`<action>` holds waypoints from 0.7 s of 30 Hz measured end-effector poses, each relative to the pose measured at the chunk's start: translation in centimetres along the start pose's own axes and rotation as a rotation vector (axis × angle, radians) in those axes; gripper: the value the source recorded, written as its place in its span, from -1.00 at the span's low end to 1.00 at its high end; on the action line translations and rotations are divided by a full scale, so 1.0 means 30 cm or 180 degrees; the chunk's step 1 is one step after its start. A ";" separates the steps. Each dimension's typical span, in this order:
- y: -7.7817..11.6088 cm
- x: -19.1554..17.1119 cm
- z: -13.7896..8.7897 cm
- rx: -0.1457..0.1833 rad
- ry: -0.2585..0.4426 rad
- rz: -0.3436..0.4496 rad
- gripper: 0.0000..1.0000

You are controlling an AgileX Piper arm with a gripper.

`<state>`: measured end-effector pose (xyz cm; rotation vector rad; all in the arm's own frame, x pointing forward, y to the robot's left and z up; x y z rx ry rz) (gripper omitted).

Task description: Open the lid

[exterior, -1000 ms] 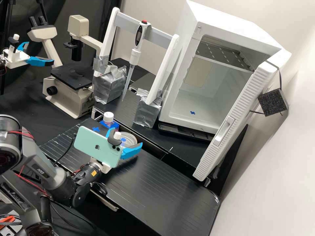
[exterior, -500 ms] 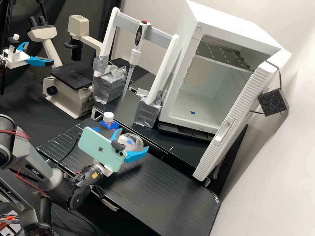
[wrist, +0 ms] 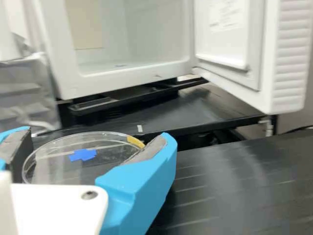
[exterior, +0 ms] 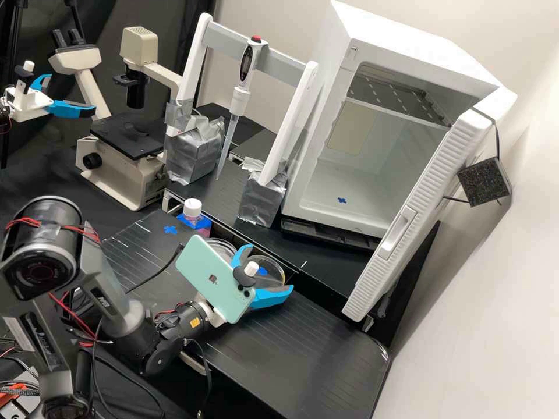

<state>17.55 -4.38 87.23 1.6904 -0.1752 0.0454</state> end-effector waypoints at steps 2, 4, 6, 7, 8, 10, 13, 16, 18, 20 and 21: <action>0.002 0.007 0.009 -0.0018 -0.0031 0.0007 -1.00; -0.002 0.011 0.020 -0.0049 -0.0078 0.0001 -1.00; -0.006 0.016 0.028 -0.0083 -0.0118 0.0010 -1.00; -0.010 0.019 0.030 -0.0102 -0.0121 0.0002 -1.00; -0.014 0.022 0.033 -0.0129 -0.0125 -0.0001 -1.00; -0.015 0.031 0.039 -0.0179 -0.0133 0.0001 -1.00; -0.018 0.042 0.049 -0.0233 -0.0148 -0.0006 1.00; -0.020 0.047 0.050 -0.0235 -0.0149 -0.0002 1.00; -0.021 0.048 0.050 -0.0238 -0.0155 0.0010 1.00; -0.023 0.050 0.048 -0.0261 -0.0146 0.0014 1.00; -0.022 0.050 0.048 -0.0275 -0.0151 0.0028 1.00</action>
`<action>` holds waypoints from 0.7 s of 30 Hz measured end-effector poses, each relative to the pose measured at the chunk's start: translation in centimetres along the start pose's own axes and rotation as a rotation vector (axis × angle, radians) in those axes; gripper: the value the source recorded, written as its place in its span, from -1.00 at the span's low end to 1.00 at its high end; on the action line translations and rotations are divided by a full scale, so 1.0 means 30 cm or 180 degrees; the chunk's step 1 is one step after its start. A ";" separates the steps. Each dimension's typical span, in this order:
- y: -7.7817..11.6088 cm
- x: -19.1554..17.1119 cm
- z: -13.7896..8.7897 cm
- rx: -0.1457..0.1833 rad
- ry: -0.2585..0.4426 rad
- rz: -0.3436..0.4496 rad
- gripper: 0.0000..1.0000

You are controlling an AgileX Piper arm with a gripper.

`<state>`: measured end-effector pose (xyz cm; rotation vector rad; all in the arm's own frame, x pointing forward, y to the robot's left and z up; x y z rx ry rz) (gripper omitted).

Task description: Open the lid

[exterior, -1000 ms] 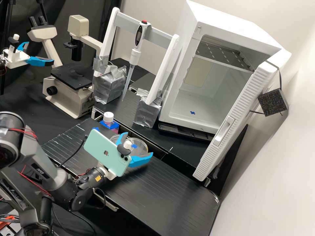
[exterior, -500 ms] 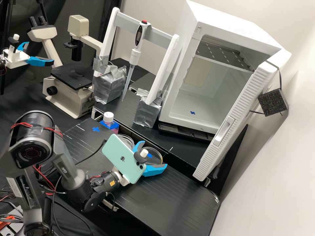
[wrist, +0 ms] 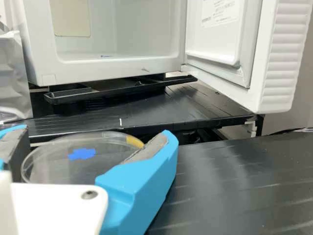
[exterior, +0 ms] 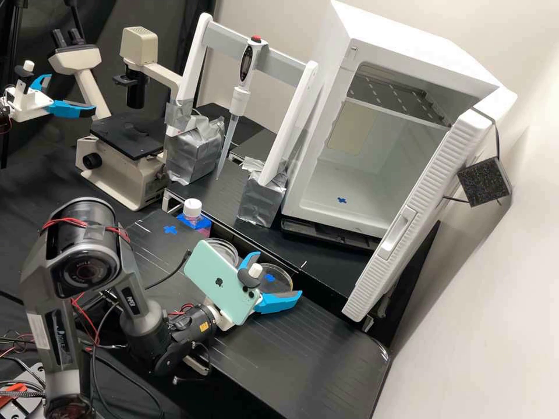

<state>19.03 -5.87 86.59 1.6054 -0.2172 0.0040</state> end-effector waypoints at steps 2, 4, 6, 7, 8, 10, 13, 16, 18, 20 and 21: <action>-0.001 0.001 -0.001 -0.0004 0.0006 -0.0005 1.00; -0.003 0.002 -0.003 -0.0002 0.0012 -0.0011 1.00; -0.001 0.001 -0.007 -0.0010 0.0026 0.0005 1.00; 0.002 -0.001 -0.011 -0.0022 0.0036 0.0013 1.00; 0.005 -0.002 -0.016 -0.0033 0.0051 0.0031 1.00; 0.009 -0.013 -0.026 -0.0052 0.0062 0.0054 1.00; 0.022 -0.034 -0.040 -0.0030 0.0055 0.0125 1.00; 0.041 -0.059 -0.066 0.0027 0.0136 0.0253 1.00; 0.048 -0.081 -0.090 0.0061 0.0221 0.0327 1.00; 0.050 -0.104 -0.115 0.0078 0.0327 0.0372 1.00; 0.052 -0.121 -0.134 0.0065 0.0411 0.0407 1.00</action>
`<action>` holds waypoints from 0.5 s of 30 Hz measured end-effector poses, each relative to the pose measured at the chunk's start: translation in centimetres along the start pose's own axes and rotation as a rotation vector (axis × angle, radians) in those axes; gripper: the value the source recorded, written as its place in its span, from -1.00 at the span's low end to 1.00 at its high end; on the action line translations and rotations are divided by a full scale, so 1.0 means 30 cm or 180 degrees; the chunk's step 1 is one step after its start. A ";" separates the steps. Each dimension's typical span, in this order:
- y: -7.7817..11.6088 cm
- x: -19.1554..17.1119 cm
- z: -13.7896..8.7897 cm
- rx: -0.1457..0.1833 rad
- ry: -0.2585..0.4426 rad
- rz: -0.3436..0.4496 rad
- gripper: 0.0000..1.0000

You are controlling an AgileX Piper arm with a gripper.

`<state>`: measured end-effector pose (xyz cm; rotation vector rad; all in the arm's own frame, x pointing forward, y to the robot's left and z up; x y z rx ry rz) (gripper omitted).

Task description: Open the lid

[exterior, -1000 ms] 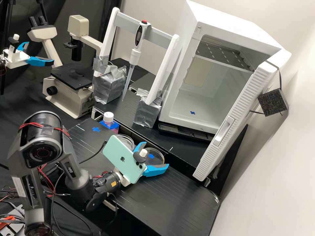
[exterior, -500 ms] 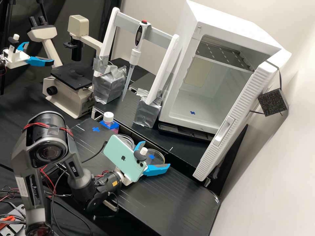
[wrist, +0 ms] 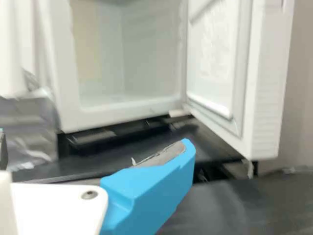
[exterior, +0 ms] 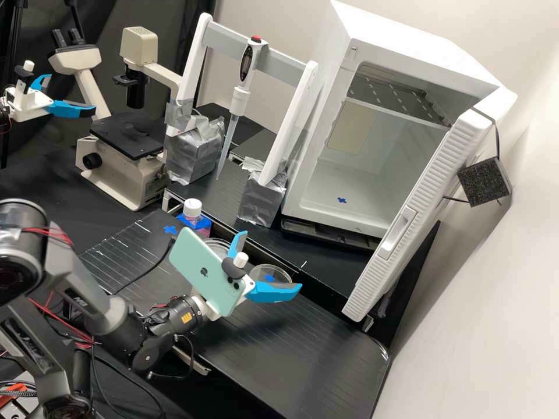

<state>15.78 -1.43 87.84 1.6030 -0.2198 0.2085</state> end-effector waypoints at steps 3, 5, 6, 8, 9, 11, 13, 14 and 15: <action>-0.002 -0.027 -0.041 0.0042 0.0176 0.0034 1.00; -0.011 -0.043 -0.066 0.0051 0.0299 0.0005 1.00; -0.016 -0.048 -0.077 0.0059 0.0361 -0.0028 1.00; -0.033 -0.058 -0.113 0.0094 0.0559 -0.0108 1.00; -0.039 -0.060 -0.126 0.0108 0.0632 -0.0120 1.00; -0.051 -0.062 -0.153 0.0174 0.0772 -0.0137 1.00; -0.066 -0.064 -0.177 0.0239 0.0904 -0.0195 1.00; -0.073 -0.064 -0.186 0.0300 0.0949 -0.0215 1.00; -0.079 -0.064 -0.194 0.0353 0.0982 -0.0234 1.00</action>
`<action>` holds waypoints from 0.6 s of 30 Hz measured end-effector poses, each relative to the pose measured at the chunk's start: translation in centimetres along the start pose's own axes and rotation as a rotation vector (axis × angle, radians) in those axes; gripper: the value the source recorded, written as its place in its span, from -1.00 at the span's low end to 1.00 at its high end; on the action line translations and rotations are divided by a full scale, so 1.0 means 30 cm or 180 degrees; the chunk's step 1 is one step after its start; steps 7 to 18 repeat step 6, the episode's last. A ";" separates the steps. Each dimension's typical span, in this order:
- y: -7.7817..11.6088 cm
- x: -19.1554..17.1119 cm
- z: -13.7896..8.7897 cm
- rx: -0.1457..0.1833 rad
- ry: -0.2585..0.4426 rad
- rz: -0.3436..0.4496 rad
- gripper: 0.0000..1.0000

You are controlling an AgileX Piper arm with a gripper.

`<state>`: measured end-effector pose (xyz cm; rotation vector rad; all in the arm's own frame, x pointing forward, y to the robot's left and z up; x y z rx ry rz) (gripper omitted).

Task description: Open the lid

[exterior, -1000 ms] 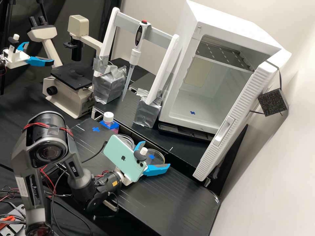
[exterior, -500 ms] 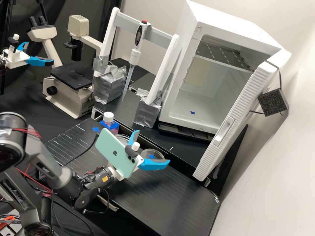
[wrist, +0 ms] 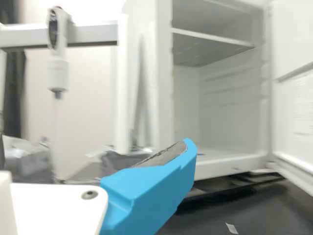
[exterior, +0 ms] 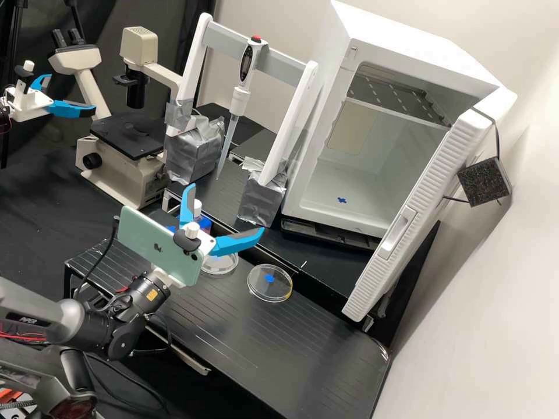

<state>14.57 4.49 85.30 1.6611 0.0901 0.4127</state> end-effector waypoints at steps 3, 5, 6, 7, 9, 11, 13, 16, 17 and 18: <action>-0.017 0.005 -0.020 0.0177 0.0102 -0.0030 1.00; -0.022 0.006 -0.027 0.0231 0.0136 -0.0041 1.00; -0.024 0.006 -0.030 0.0248 0.0148 -0.0041 1.00; -0.024 0.006 -0.030 0.0248 0.0148 -0.0041 1.00; -0.024 0.006 -0.030 0.0248 0.0148 -0.0041 1.00; -0.024 0.006 -0.030 0.0248 0.0148 -0.0041 1.00; -0.024 0.006 -0.030 0.0248 0.0148 -0.0041 1.00; -0.024 0.006 -0.030 0.0248 0.0148 -0.0041 1.00; -0.024 0.006 -0.030 0.0248 0.0148 -0.0041 1.00; -0.024 0.006 -0.030 0.0248 0.0148 -0.0041 1.00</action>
